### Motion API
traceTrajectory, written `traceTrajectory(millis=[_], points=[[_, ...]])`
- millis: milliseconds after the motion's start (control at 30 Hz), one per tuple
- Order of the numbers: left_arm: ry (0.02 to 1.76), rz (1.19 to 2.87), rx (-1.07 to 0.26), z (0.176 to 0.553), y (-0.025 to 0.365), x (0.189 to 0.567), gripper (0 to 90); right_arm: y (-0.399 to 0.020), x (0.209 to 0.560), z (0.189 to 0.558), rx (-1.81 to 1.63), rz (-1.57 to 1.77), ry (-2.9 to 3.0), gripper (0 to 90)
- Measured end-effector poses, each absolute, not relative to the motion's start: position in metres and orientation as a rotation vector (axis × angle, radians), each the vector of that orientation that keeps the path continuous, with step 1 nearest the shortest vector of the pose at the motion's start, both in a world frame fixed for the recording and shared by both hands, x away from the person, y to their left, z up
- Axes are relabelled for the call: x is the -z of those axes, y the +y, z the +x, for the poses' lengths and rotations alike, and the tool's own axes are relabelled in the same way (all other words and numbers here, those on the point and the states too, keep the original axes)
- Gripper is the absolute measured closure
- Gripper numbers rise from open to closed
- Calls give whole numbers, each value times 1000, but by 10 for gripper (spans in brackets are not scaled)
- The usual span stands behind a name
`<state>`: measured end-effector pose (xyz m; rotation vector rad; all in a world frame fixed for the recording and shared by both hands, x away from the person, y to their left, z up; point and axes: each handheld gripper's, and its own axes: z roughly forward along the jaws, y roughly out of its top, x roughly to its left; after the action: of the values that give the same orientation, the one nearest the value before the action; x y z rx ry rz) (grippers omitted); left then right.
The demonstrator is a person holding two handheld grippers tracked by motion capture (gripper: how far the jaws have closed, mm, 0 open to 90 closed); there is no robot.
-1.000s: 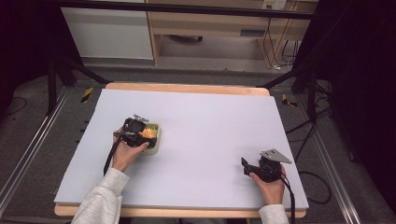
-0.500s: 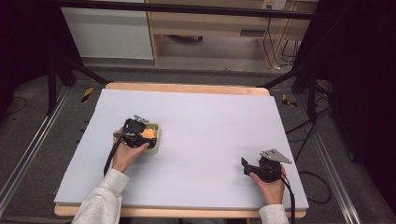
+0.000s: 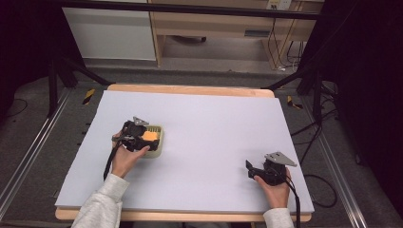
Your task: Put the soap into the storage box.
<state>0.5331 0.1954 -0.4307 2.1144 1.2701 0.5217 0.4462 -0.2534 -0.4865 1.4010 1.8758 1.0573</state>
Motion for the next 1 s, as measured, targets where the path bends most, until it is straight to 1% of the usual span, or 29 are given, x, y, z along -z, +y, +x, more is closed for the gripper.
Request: traceTrajectory(millis=[267,533,833,1000], points=[[1207,2054,-520,517,204,430,202,-254,486,446,-1062,1410,1865,153],[1189,2033,-545,501,212,433,171,-255,486,446,-1062,1413,1858,166],[1147,1976,-552,480,226,433,165,-255,486,446,-1064,1419,1856,173],[1154,1957,-559,473,240,437,160,-255,486,446,-1063,1422,1852,173]])
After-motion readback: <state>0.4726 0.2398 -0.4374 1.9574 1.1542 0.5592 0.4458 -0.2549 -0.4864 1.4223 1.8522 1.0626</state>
